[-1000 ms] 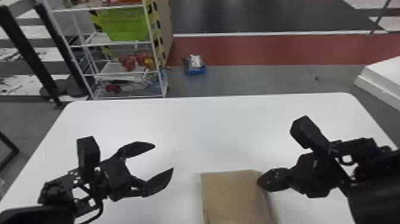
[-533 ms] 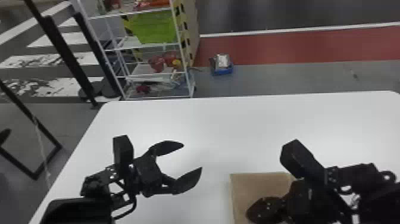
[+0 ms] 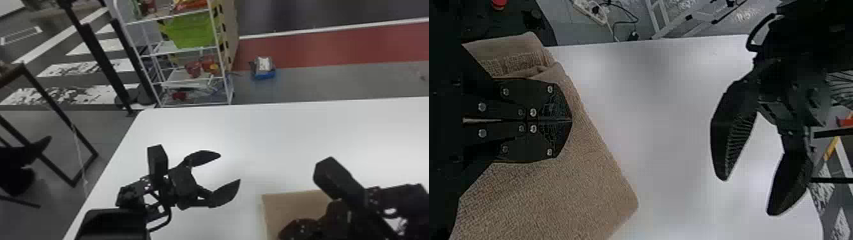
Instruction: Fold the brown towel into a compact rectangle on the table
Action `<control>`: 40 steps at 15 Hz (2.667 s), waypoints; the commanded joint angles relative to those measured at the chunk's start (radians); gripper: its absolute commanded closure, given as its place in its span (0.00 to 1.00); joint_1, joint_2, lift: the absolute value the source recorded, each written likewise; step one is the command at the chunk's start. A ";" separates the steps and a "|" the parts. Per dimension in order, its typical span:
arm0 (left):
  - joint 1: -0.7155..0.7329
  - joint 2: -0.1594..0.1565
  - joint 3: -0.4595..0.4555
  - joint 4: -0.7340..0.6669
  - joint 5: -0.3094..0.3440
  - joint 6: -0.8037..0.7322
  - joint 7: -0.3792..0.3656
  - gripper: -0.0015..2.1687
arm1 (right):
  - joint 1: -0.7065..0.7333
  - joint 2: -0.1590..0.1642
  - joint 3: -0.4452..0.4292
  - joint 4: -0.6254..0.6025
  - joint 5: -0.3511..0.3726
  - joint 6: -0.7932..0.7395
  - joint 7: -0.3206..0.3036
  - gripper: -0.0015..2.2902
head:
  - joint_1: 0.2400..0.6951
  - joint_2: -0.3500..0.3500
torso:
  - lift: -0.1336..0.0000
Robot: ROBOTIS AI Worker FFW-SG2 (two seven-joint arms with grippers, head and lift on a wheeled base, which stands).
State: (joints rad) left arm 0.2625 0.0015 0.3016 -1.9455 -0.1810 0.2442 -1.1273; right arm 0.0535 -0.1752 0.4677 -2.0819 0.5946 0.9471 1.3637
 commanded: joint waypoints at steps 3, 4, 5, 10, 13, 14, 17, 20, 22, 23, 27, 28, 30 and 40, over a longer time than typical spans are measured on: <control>0.009 -0.004 -0.006 -0.003 0.046 0.019 0.044 0.03 | 0.051 0.059 -0.282 -0.153 -0.174 0.083 -0.069 0.61 | 1.00 0.90 | 0.08; 0.020 -0.004 -0.001 -0.004 0.075 0.022 0.080 0.03 | 0.077 0.077 -0.350 -0.167 -0.231 0.080 -0.141 0.40 | 1.00 0.87 | 0.08; 0.040 -0.004 0.004 -0.009 0.127 0.022 0.142 0.03 | 0.117 0.103 -0.428 -0.176 -0.311 0.046 -0.233 0.16 | 1.00 0.84 | 0.08; 0.182 -0.004 -0.010 -0.070 0.325 -0.183 0.432 0.03 | 0.351 0.176 -0.659 -0.181 -0.542 -0.589 -0.600 0.11 | 1.00 0.70 | 0.08; 0.251 -0.004 -0.075 -0.052 0.350 -0.392 0.600 0.03 | 0.437 0.176 -0.696 -0.112 -0.573 -0.883 -0.687 0.11 | 1.00 0.62 | 0.08; 0.270 -0.004 -0.096 -0.039 0.350 -0.463 0.655 0.03 | 0.453 0.176 -0.715 -0.090 -0.581 -0.908 -0.689 0.11 | 1.00 0.61 | 0.08; 0.297 -0.004 -0.104 -0.030 0.347 -0.499 0.701 0.03 | 0.462 0.176 -0.722 -0.037 -0.599 -0.945 -0.704 0.11 | 1.00 0.58 | 0.08; 0.314 -0.004 -0.093 -0.041 0.348 -0.499 0.693 0.03 | 0.460 0.176 -0.709 -0.021 -0.599 -0.923 -0.719 0.11 | 1.00 0.56 | 0.08; 0.314 -0.004 -0.087 -0.043 0.347 -0.432 0.692 0.03 | 0.456 0.176 -0.675 -0.024 -0.588 -0.893 -0.752 0.11 | 1.00 0.56 | 0.08; 0.314 -0.004 -0.085 -0.044 0.344 -0.426 0.693 0.03 | 0.454 0.176 -0.652 -0.026 -0.572 -0.886 -0.773 0.11 | 1.00 0.56 | 0.08; 0.311 -0.004 -0.055 -0.053 0.351 -0.374 0.701 0.03 | 0.447 0.176 -0.624 -0.024 -0.559 -0.868 -0.793 0.11 | 1.00 0.62 | 0.08; 0.311 -0.004 -0.050 -0.053 0.351 -0.368 0.699 0.03 | 0.447 0.176 -0.623 -0.024 -0.559 -0.865 -0.793 0.11 | 1.00 0.63 | 0.08; 0.307 -0.004 -0.041 -0.053 0.359 -0.346 0.698 0.03 | 0.442 0.176 -0.616 -0.024 -0.556 -0.853 -0.793 0.11 | 1.00 0.66 | 0.08; 0.296 -0.004 -0.029 -0.047 0.382 -0.337 0.698 0.03 | 0.425 0.176 -0.613 0.002 -0.538 -0.865 -0.795 0.11 | 1.00 0.68 | 0.08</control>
State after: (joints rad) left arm 0.5577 0.0015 0.2702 -1.9925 0.2001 -0.0927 -0.4294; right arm 0.4815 -0.0031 -0.1473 -2.0851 0.0567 0.0869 0.5690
